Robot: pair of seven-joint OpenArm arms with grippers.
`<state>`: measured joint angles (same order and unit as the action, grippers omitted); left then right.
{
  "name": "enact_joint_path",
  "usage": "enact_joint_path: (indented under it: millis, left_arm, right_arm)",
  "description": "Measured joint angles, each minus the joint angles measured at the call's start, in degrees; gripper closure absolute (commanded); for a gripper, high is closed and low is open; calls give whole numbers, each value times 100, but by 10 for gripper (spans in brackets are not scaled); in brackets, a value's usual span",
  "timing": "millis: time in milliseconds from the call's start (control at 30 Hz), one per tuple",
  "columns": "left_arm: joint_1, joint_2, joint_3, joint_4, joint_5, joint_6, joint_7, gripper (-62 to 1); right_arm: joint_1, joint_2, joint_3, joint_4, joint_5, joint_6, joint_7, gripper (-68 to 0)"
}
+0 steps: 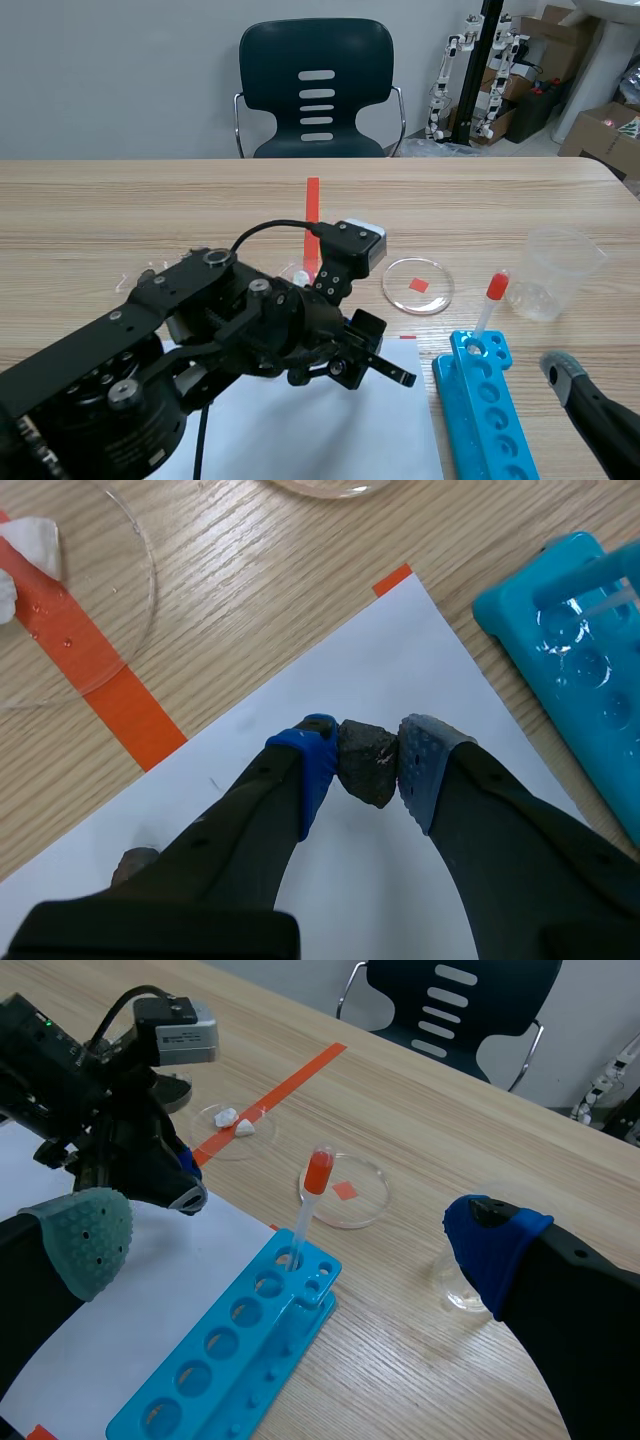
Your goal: Put the right mineral back
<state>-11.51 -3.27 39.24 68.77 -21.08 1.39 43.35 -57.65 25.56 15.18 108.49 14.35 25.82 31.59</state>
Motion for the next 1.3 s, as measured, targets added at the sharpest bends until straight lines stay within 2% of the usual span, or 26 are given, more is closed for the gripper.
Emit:
enact_joint_path:
  millis: [133, 367, 633, 967, 1000, 1167, 1300]
  left_arm:
    - [-208, 282, 0, -398, 9, 273, 229, -130]
    - [-472, 610, 0, -1220, 114, 511, 503, -130]
    - [-579, 772, 0, -1355, 197, 850, 656, -130]
    - [-579, 772, 0, -1355, 199, 848, 656, -133]
    - [-579, 772, 0, -1355, 199, 848, 656, -148]
    - [-575, 769, 0, -1355, 256, 852, 651, -302]
    - [-577, 769, 0, -1355, 284, 852, 643, -318]
  right_arm:
    - [0, 0, 0, 0, 0, 0, 0, -679]
    - [0, 0, 0, 0, 0, 0, 0, -679]
    - [-2, 0, 0, 0, 0, 9, 0, -679]
    - [0, 0, 0, 0, 0, 0, 0, -679]
    - [0, 0, 0, 0, 0, 0, 0, -679]
    - [0, 0, 0, 0, 0, 0, 0, -679]
    - [0, 0, 0, 0, 0, 0, 0, -679]
